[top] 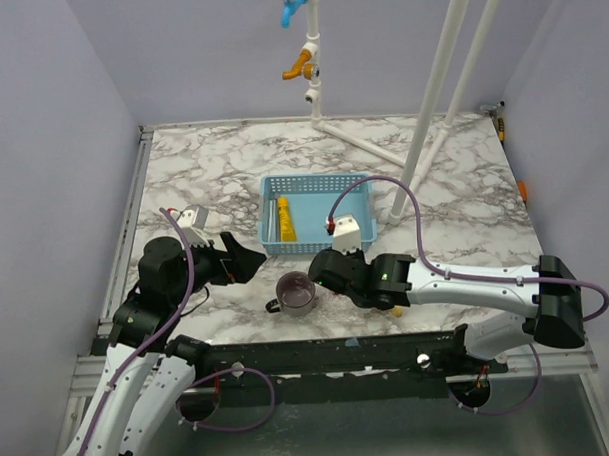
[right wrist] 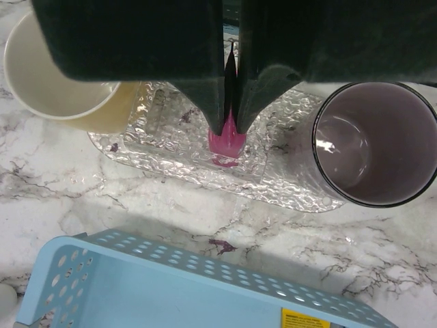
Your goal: Prepare toiletry sets of a toothbrush and toothpaste on the tray
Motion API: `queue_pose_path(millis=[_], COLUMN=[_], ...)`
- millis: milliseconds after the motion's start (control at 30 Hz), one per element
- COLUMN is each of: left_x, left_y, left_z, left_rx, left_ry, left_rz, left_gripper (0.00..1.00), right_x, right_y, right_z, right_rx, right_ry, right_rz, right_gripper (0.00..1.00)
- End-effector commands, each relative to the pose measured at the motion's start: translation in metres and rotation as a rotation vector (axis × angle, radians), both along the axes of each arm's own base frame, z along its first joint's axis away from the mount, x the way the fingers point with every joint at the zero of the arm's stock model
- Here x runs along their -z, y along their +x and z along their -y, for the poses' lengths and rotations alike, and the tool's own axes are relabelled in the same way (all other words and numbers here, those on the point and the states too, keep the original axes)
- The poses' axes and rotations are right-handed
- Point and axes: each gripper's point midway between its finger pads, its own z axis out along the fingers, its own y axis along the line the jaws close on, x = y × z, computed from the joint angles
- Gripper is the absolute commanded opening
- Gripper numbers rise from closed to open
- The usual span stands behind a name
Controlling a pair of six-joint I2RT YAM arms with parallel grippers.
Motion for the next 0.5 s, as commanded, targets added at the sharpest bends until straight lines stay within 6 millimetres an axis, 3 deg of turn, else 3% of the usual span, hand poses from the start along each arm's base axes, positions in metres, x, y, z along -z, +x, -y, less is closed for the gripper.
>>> queue_pose_path(millis=[0,267,467], left_x=[0.002,0.003,0.002], left_y=[0.004,0.004,0.005], left_z=[-0.002,-0.001,0.0], left_rx=[-0.013,-0.007,-0.005], left_ry=[0.014,0.013,0.009], left_rz=[0.01,0.006,0.008], left_gripper=[0.95,0.95,0.95], right_x=[0.0,-0.018,-0.04], right_y=[0.003,0.008,0.013], right_z=[-0.005,-0.002,-0.009], right_rx=[0.023,0.043,0.028], right_ry=[0.023,0.019,0.042], right_rz=[0.001,0.032,0.062], right_gripper=[0.16,0.38,0.45])
